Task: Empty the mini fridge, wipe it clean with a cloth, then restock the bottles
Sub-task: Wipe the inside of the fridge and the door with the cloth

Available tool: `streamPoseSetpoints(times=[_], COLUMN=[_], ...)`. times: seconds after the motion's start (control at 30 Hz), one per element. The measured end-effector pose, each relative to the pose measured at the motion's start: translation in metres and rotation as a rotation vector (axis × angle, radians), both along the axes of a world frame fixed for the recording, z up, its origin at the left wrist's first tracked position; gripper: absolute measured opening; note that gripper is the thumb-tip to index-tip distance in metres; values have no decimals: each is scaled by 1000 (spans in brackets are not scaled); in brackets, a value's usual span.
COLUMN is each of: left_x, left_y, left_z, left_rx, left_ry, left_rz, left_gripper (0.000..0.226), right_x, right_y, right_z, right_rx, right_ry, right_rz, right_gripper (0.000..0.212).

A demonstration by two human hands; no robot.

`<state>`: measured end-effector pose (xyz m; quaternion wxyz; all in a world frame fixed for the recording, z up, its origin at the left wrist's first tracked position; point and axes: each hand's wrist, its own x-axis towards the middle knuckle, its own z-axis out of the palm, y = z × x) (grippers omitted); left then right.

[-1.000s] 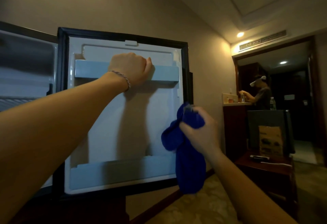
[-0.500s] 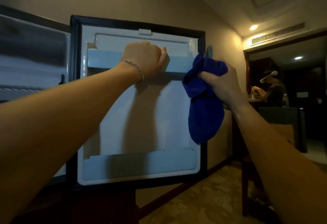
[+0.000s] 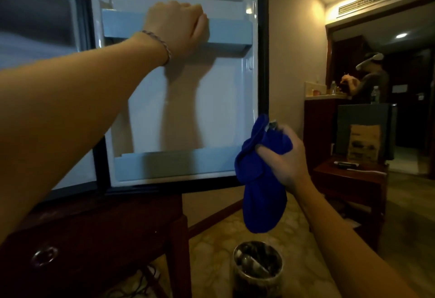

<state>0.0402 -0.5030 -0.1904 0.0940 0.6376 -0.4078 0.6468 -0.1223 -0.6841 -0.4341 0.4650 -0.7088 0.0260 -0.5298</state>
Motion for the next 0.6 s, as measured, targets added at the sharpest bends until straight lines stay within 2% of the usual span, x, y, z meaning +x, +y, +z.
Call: streamPoseSetpoints(times=[0.1, 0.17, 0.27, 0.37, 0.47, 0.53, 0.6], left_x=[8, 12, 20, 35, 44, 48, 51], left_y=[21, 38, 66, 101, 128, 135, 138], left_z=[-20, -41, -89, -139, -159, -159, -154], left_rx=[30, 72, 274, 497, 530, 548, 559], left_ry=[-38, -92, -154, -197, -154, -162, -180], left_rz=[-8, -8, 3, 129, 149, 125, 87], left_gripper=[42, 49, 50, 43, 44, 44, 42], right_x=[1, 0, 0, 9, 25, 33, 39], right_y=[5, 10, 16, 35, 58, 70, 83], right_z=[-16, -21, -24, -32, -45, -47, -48], right_rx=[51, 78, 85, -28, -192, -204, -305], right_ry=[20, 6, -22, -36, -54, -65, -53], right_rz=[-22, -20, -49, -269, -589, -664, -673], right_gripper=[39, 38, 37, 44, 53, 53, 54])
